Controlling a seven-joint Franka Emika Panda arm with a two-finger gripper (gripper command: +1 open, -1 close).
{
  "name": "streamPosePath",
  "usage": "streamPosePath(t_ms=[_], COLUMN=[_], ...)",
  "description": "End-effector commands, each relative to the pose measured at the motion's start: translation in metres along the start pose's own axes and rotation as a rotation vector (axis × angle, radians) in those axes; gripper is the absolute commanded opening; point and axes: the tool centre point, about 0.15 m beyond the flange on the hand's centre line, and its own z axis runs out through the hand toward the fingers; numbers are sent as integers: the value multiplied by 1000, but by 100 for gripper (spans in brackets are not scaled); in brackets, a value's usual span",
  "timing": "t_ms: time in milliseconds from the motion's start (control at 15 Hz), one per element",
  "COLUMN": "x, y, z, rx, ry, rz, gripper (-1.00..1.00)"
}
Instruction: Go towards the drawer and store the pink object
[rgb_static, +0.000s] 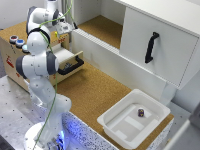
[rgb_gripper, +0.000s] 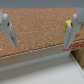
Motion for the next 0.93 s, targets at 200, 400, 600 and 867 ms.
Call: streamPosePath(t_ms=[200, 400, 600, 867], x=[10, 21, 39, 81], y=[48, 74, 89, 96], z=[-13, -4, 9, 26], rx=[-26, -4, 44, 108], ry=[-2, -7, 8, 42], rz=[-213, -321, -382, -455], gripper=[100, 100, 100, 100])
